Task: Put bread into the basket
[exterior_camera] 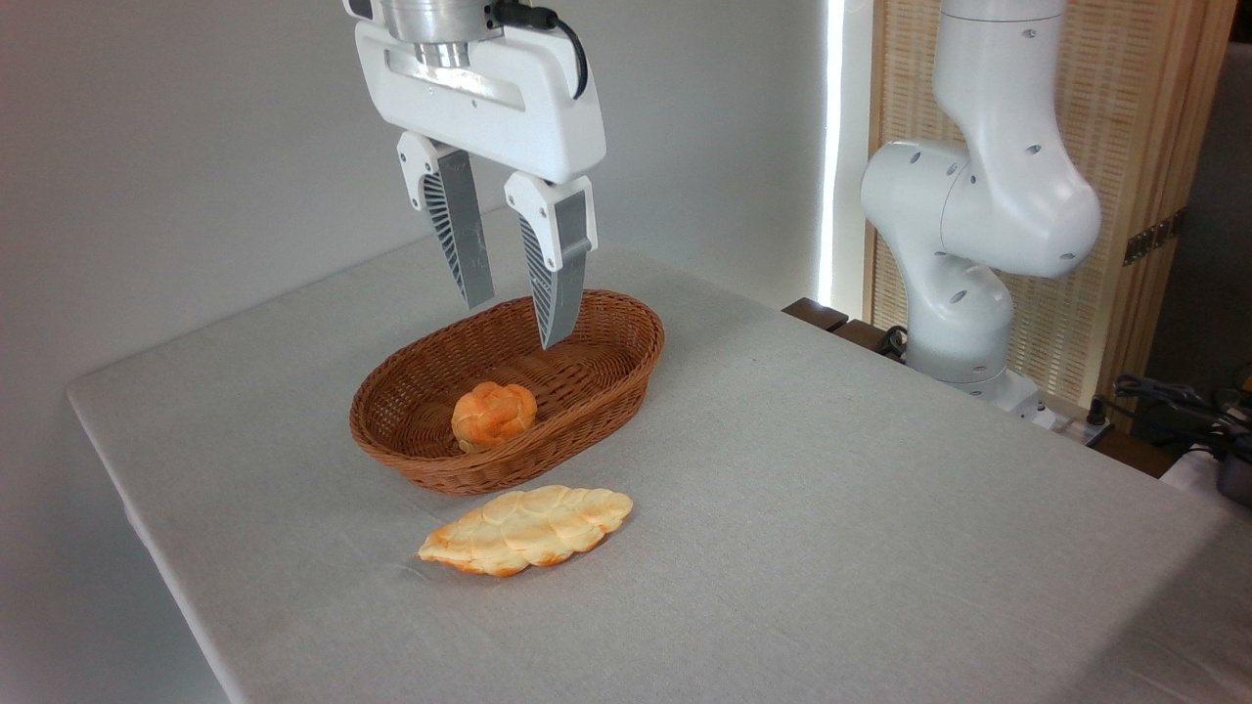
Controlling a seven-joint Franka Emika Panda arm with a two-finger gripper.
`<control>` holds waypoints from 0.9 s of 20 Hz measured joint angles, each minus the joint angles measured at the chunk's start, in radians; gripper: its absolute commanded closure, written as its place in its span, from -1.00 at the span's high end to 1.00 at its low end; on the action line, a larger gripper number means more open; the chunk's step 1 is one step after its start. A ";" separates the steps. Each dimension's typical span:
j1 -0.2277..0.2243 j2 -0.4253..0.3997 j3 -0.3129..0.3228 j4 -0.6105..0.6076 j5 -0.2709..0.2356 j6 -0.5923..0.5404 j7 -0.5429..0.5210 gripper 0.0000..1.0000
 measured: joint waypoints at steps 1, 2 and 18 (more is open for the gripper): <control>-0.004 0.003 0.013 0.000 0.000 0.000 0.000 1.00; -0.016 0.006 0.032 0.000 0.000 0.000 0.002 1.00; -0.079 0.057 0.045 0.009 -0.001 0.010 0.025 1.00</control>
